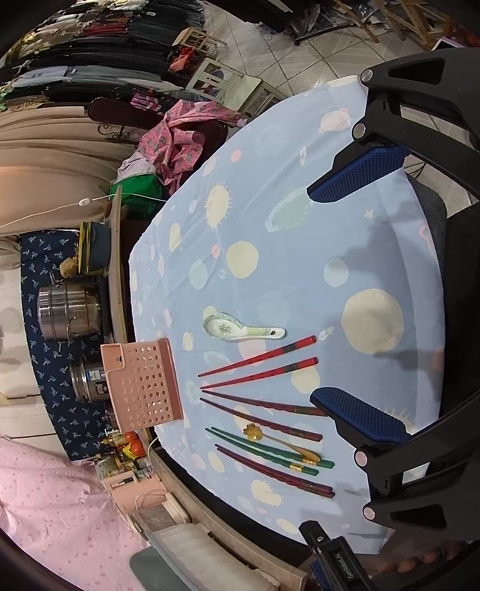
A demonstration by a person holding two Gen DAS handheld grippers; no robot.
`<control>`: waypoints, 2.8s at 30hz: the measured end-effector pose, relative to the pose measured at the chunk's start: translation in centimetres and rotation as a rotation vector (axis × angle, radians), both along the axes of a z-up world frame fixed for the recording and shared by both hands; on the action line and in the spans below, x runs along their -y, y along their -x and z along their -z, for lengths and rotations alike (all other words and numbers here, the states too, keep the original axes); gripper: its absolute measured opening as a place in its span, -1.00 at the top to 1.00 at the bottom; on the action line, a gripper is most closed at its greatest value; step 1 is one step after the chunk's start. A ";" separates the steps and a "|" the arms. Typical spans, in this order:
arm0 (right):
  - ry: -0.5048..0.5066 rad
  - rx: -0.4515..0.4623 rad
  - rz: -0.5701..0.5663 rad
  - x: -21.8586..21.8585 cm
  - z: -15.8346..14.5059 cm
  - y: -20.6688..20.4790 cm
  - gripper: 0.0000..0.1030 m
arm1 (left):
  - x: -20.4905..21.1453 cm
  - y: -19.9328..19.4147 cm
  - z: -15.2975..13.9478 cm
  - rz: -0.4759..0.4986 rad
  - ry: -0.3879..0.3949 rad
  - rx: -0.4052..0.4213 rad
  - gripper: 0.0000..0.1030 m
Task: Organize utensils
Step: 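Grasp a dark red chopstick with the left tool while the right tool grasps the white ceramic spoon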
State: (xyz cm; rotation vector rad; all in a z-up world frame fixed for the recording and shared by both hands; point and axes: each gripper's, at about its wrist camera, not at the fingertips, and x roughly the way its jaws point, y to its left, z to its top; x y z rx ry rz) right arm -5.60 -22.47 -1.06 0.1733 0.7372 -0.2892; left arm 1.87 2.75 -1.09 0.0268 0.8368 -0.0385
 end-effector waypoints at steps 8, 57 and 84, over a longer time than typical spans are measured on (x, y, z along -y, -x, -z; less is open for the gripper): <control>-0.006 -0.028 0.011 0.9 1.2 -1.9 -0.87 | -1.2 -3.0 2.2 -0.007 0.030 -0.057 -0.78; -0.101 -0.105 -0.030 2.7 5.6 -13.4 0.01 | -0.7 -6.6 4.6 0.076 0.070 -0.139 0.78; -0.150 -0.049 -0.088 2.5 3.4 -11.6 0.87 | -1.0 -5.7 1.2 0.090 0.134 -0.063 0.87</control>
